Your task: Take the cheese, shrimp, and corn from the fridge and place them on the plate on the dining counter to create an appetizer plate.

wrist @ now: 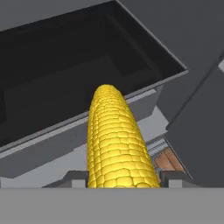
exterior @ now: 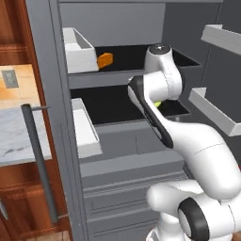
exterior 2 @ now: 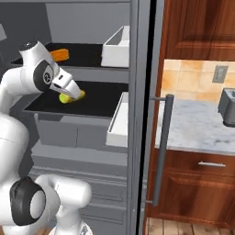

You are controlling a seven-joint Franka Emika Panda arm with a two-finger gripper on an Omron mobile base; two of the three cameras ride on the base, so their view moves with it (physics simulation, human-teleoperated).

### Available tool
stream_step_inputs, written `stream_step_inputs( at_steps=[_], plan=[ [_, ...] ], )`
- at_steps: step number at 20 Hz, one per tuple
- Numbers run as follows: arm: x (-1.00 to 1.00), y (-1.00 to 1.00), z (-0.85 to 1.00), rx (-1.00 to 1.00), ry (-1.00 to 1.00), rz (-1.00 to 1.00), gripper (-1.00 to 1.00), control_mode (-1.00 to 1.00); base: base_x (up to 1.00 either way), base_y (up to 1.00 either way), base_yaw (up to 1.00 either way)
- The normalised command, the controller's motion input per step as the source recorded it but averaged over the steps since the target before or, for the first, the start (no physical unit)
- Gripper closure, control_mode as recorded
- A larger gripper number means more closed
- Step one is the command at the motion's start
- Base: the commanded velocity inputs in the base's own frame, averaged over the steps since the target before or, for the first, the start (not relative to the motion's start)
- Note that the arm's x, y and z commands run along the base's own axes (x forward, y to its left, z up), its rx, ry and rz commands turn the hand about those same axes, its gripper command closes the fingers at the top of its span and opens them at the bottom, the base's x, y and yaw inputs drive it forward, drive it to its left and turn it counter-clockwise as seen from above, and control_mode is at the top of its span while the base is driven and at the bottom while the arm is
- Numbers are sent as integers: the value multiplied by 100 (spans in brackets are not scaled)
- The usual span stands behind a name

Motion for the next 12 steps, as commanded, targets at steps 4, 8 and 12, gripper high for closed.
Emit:
stream_step_inputs(
  at_steps=[4,8,12],
  plan=[
    [0,0,0,0,0,0,100,100,-100,47,-8],
    [0,0,0,0,0,0,100,100,-100,48,-17],
    [0,0,0,0,0,0,100,100,-100,36,-63]
  ],
)
